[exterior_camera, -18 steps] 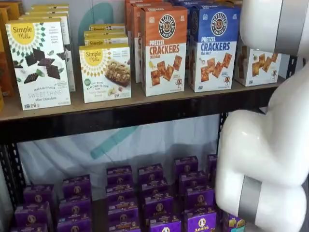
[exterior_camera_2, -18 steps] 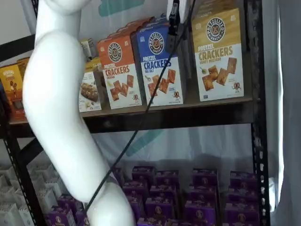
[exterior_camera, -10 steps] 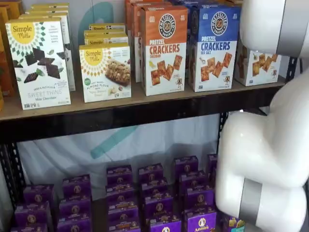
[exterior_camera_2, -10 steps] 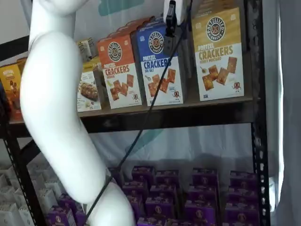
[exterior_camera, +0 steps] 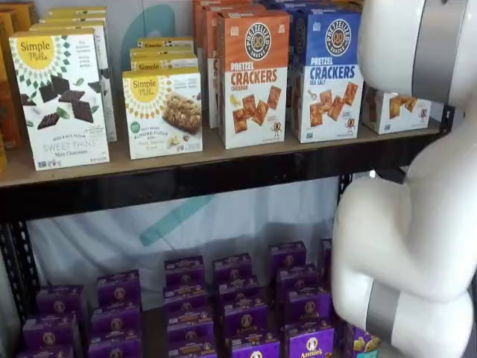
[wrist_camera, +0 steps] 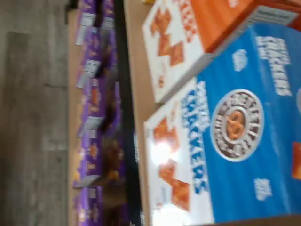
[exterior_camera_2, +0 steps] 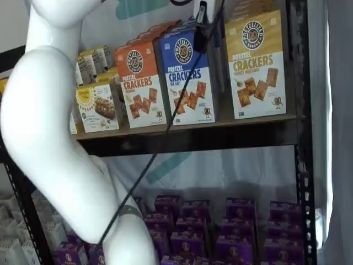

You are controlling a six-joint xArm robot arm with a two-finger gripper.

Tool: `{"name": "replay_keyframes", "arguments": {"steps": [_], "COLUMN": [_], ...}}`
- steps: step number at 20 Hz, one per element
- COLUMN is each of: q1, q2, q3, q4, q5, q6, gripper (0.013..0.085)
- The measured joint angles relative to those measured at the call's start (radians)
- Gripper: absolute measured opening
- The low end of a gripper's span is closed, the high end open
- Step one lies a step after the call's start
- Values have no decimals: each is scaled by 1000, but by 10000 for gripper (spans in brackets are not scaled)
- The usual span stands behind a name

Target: Retrieve the yellow and white box located on the top shelf, the sixth one from the left

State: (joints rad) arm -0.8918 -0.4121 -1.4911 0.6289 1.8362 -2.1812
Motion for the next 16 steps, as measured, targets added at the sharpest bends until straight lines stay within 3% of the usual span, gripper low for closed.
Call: {"name": "replay_keyframes", "arguments": {"steps": [6, 9, 14, 16], "q1": [-58, -70, -39, -14], "q2": [-9, 8, 8, 11], "q3": [37, 29, 48, 51], "q4": [89, 110, 104, 81], "q5": [-135, -185, -293, -327], "q6": [-60, -87, -117, -121], "gripper": [850, 850, 850, 850]}}
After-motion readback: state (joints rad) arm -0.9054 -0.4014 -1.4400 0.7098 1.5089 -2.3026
